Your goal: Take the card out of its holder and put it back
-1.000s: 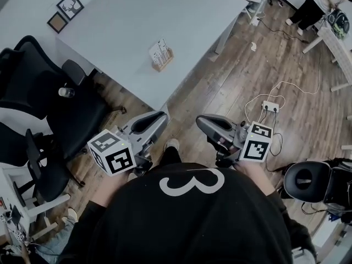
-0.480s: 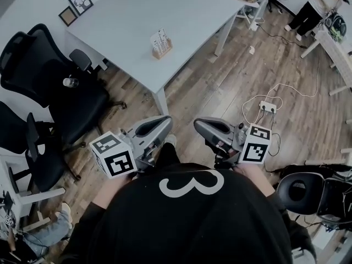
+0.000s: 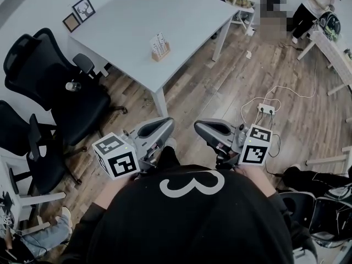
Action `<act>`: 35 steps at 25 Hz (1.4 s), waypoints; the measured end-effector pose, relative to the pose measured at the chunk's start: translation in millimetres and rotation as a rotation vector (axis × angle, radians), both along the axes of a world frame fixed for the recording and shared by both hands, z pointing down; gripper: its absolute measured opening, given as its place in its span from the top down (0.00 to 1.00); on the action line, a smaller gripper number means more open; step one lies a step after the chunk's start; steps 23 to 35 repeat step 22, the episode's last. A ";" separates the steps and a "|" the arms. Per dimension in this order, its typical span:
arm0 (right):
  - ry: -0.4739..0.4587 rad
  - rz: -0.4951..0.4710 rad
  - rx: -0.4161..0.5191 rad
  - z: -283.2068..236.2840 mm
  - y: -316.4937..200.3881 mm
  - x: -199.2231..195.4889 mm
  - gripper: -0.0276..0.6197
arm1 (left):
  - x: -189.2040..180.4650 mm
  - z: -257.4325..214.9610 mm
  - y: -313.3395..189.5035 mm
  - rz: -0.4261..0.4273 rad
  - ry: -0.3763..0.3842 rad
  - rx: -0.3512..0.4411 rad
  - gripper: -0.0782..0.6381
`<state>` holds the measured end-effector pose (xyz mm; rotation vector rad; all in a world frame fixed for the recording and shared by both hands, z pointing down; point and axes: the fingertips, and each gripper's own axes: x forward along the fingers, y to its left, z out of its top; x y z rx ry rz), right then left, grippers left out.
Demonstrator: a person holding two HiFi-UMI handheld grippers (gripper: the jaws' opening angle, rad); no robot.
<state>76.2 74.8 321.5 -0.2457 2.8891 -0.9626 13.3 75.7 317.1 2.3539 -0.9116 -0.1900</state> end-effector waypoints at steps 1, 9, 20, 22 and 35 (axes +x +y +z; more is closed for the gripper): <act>-0.002 0.002 -0.002 0.1 2.1 1.0 0.94 | 0.6 0.5 1.7 0.001 -0.001 0.001 0.87; -0.001 0.014 -0.003 -1.1 11.9 8.0 0.94 | 4.8 2.2 10.2 0.000 0.003 -0.005 0.87; 0.003 0.009 0.005 0.3 24.4 10.5 0.94 | 3.0 3.4 22.1 -0.024 0.008 -0.001 0.87; 0.002 0.011 0.008 -1.5 26.0 12.3 0.94 | 4.3 1.9 23.9 -0.024 0.012 0.007 0.87; 0.002 0.011 0.008 -1.5 26.0 12.3 0.94 | 4.3 1.9 23.9 -0.024 0.012 0.007 0.87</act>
